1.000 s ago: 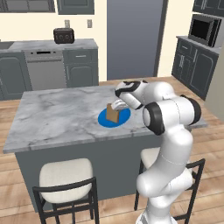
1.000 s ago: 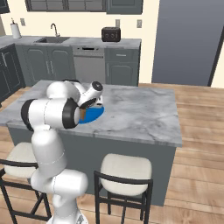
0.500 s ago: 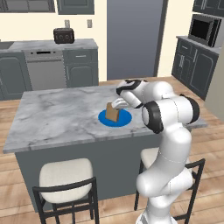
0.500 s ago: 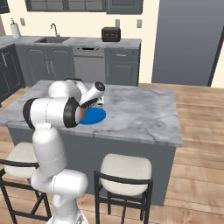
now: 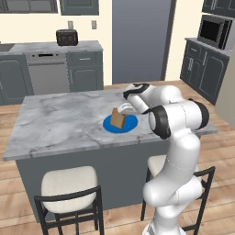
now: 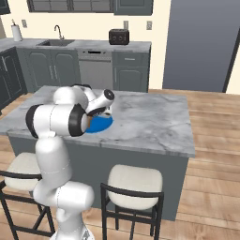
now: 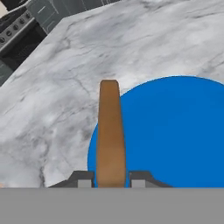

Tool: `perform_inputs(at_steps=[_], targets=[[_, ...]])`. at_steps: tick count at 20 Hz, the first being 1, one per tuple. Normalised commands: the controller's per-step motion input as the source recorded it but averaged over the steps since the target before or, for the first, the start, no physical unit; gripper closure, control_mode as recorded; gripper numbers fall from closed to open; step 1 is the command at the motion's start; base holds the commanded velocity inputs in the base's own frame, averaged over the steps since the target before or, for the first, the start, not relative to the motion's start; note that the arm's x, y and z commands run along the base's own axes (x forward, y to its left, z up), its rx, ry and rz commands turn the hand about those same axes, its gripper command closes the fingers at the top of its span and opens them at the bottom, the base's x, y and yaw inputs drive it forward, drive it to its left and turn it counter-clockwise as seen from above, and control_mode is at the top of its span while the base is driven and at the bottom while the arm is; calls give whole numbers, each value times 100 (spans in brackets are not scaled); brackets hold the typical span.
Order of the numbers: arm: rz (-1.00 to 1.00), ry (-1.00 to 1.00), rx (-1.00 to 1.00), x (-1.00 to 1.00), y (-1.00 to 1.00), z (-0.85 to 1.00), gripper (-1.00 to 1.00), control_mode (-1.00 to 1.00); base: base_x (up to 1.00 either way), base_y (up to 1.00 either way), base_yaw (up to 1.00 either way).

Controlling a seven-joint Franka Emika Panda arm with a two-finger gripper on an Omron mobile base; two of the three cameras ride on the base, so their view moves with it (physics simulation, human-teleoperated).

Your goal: Start the toaster. Once the lever pops up, take the bread to the plate on the dining counter.

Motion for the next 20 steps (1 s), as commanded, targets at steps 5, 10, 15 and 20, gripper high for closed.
perform_inputs(at_steps=[5,10,15,20], targets=[[-2,0,0,4,-11,-9,100,-100,0,0,0],[0,0,0,0,-1,0,-100,-100,0,0,0],[0,-3,0,0,-6,-3,-100,-100,0,0,0],[0,-4,0,9,-34,-1,-100,-100,0,0,0]])
